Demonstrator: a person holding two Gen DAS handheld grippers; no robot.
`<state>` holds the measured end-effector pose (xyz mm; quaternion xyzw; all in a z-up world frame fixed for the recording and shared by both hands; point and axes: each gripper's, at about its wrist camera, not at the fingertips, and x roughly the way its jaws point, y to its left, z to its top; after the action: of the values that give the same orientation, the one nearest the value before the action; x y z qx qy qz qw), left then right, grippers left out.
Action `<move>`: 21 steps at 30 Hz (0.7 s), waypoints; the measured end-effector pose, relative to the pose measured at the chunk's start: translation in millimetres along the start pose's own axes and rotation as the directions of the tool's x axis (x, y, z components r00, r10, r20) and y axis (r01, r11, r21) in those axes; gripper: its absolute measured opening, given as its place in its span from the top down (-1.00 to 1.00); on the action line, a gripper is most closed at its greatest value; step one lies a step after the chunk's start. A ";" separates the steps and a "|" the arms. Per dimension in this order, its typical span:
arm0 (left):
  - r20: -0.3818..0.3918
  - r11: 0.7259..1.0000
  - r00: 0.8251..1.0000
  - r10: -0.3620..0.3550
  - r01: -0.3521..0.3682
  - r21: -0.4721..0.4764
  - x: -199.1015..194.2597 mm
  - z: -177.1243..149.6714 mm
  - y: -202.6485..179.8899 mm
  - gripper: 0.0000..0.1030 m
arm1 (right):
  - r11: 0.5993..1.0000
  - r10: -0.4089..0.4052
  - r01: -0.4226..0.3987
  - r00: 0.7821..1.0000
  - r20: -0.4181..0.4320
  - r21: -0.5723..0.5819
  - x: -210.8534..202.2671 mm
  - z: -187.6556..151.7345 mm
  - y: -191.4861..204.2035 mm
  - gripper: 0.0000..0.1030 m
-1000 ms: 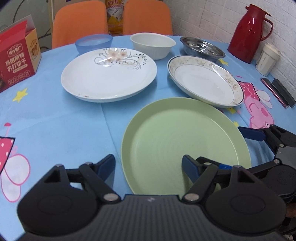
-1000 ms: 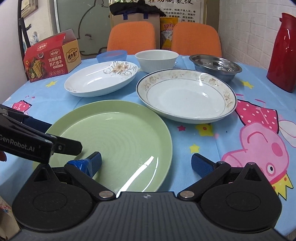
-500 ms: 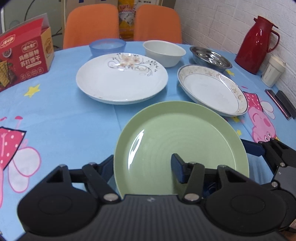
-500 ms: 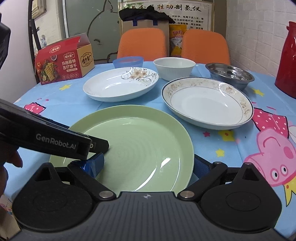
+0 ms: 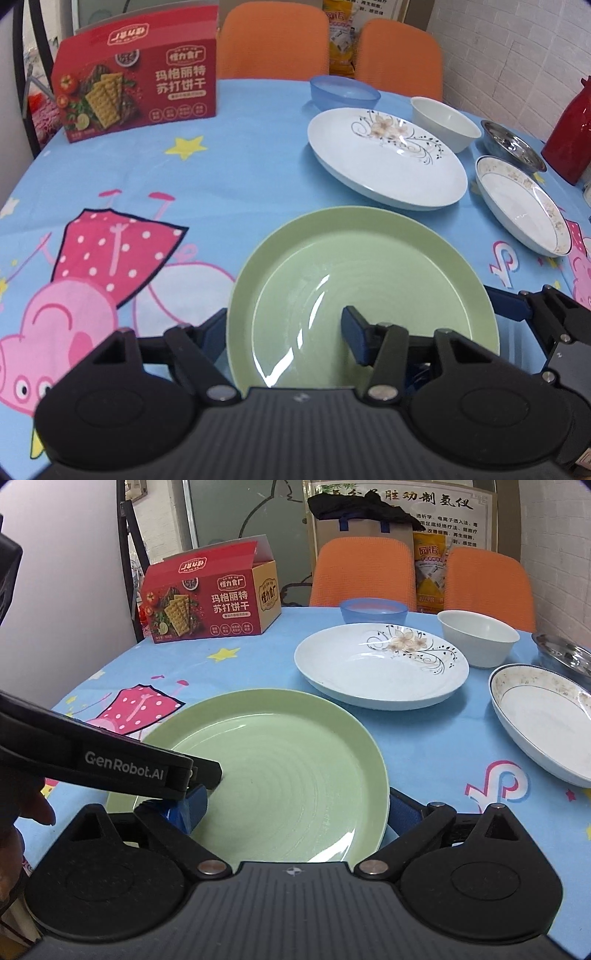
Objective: Organize plates and bowls
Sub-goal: 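Carry the green plate with the left gripper toward the white floral plate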
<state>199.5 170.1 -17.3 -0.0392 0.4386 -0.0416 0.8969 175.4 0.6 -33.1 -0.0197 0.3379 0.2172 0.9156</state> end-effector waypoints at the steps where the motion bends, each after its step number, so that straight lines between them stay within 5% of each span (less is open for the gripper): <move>1: 0.007 1.000 1.000 0.010 -0.010 0.010 2.3 1.1 -3.4 -0.03 | 1.000 -0.009 0.009 1.000 -0.006 0.004 2.3 0.7 -1.4 -0.71; 9: 0.027 1.000 0.999 0.026 -0.026 -0.008 5.6 2.6 3.8 -0.08 | 0.999 -0.001 0.001 1.000 -0.015 -0.045 12.4 2.5 3.2 -0.72; 11: 0.021 1.000 1.000 0.004 -0.004 -0.011 6.6 0.2 3.8 -0.32 | 0.998 0.007 -0.007 1.000 -0.013 -0.055 11.5 0.6 2.2 -0.72; 14: 0.036 1.000 0.999 0.010 -0.009 -0.030 4.8 1.1 4.9 -0.34 | 0.998 0.041 -0.041 0.999 -0.003 -0.052 6.3 0.4 -7.5 -0.66; 21: 0.153 0.999 0.988 0.025 -0.019 -0.038 -21.6 33.3 15.4 -0.35 | 0.999 -0.050 0.048 0.988 0.145 0.015 -43.2 35.1 -64.4 -0.70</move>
<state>213.2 188.8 18.4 -0.0539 0.3693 -0.0205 0.9275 194.1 -67.9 14.0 -0.0067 0.2709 0.1934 0.9430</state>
